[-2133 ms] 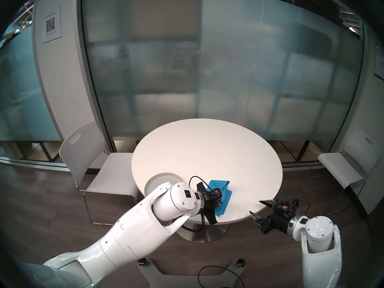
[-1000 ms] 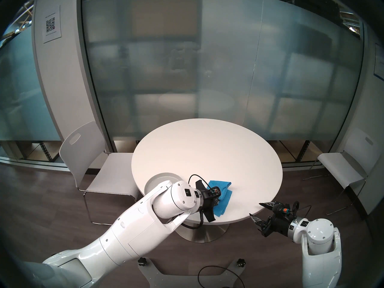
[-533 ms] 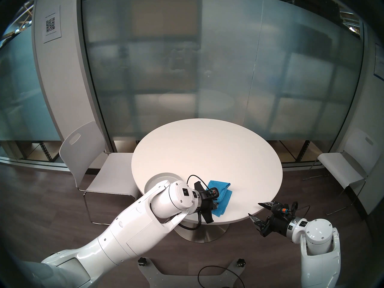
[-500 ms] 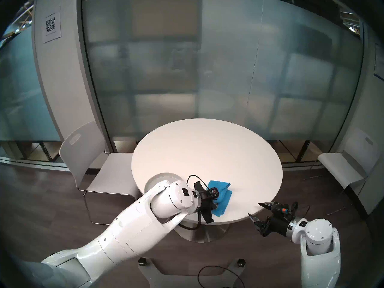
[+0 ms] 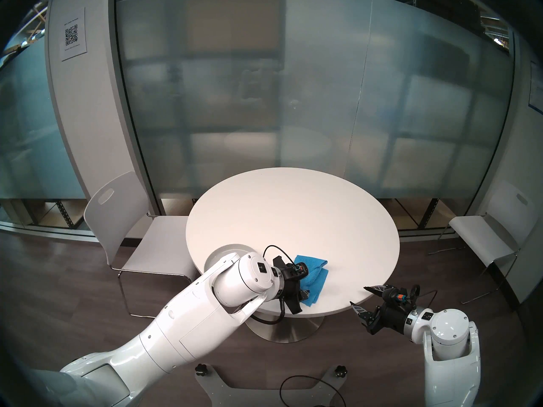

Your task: Fold the napkin in half twice and place it beside the plate

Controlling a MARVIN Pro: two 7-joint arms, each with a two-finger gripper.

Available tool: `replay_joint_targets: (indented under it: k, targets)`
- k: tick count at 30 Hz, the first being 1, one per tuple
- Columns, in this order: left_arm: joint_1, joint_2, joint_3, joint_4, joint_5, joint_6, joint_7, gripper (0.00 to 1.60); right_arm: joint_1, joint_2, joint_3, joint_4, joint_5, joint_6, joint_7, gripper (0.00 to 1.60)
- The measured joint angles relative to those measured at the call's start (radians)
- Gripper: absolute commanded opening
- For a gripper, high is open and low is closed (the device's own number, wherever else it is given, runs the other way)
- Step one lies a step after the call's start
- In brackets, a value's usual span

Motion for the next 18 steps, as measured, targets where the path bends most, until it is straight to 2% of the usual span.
replay_joint_targets:
  k: [18]
  targets:
    - [0.002,-0.011,-0.025,-0.074,-0.052,0.078,-0.040,1.07,0.012,0.014,-0.009,0.008,-0.001,0.000,0.003,1.42]
